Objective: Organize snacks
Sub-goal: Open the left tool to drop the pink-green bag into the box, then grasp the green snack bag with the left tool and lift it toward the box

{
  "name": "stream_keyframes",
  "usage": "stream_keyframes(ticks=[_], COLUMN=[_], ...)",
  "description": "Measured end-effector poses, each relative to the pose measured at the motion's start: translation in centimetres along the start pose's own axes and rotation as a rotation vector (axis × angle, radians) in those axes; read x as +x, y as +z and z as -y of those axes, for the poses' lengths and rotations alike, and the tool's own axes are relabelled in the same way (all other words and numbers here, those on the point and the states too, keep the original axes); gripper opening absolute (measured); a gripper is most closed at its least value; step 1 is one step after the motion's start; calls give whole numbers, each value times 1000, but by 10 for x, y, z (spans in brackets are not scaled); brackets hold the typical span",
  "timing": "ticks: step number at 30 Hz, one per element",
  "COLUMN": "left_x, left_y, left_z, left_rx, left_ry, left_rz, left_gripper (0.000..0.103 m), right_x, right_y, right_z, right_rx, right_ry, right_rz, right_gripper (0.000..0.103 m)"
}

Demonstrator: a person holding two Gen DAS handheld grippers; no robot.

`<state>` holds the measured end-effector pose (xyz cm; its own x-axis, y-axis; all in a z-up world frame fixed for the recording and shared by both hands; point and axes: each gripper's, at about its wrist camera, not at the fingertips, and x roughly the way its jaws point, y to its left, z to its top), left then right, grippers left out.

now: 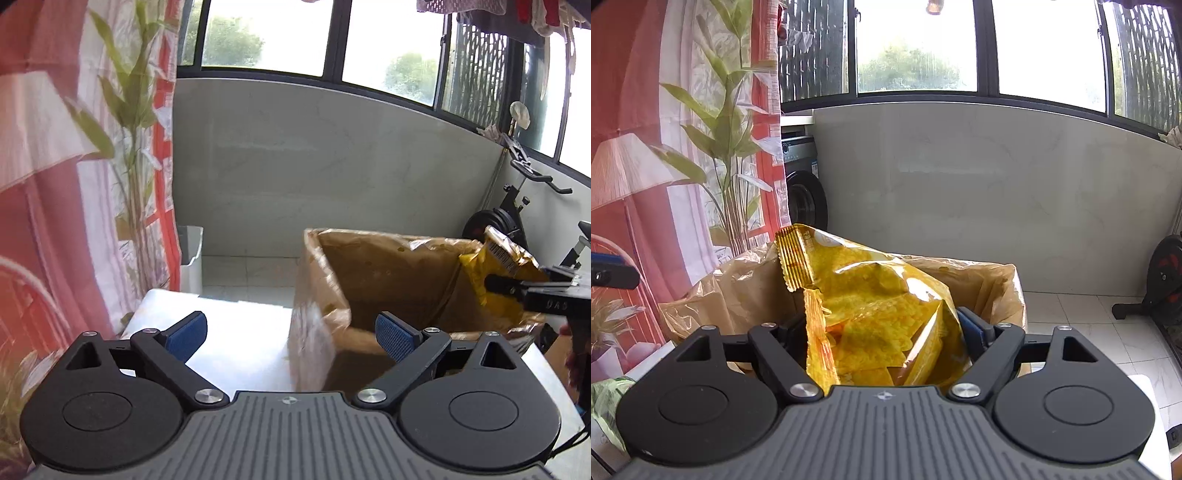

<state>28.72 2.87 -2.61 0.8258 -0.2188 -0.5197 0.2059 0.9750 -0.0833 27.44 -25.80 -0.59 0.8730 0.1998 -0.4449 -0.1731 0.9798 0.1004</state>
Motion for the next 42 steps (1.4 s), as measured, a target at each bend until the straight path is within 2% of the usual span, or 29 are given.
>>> stream_keyframes(ticks=[7,10,12,20,24,26,28,30,32,37,42], left_x=[0,10,11,23,34,37,35,29,25,-3,-46], left_y=[-69,-82,-90,-124,-141,-145,-147,-143,-136,-115,-63], left_z=[-82,-116,-130,-141,-131,-130,-131,-132,-132,-125,-109], left_rx=[-108,-167,-209,-259,-177,-170,-175,-188,-223,-203,-186], left_ry=[122,125,91,-1,34,60,75,72,39,38,15], left_rz=[-162,-270,-301,-387,-450,-473,-455,-432,-414,-320,-123], left_gripper=[102,102,102,102,103,102,99,85,79,78,78], right_x=[-5,-4,-5,-4,-4,-3,-3,-3,-3,-3,-9], right_y=[-4,-6,-7,-9,-10,-10,-10,-10,-10,-9,-7], right_z=[-1,-2,-4,-10,-10,-10,-10,-11,-11,-12,-11], right_rx=[10,16,12,-8,-11,-9,-10,-12,-11,-9,-6], right_ry=[12,18,22,34,34,34,33,32,31,32,30], right_rz=[13,7,5,-2,-8,-8,-10,-11,-13,-8,7], right_gripper=[81,81,81,81,81,81,81,81,81,81,81])
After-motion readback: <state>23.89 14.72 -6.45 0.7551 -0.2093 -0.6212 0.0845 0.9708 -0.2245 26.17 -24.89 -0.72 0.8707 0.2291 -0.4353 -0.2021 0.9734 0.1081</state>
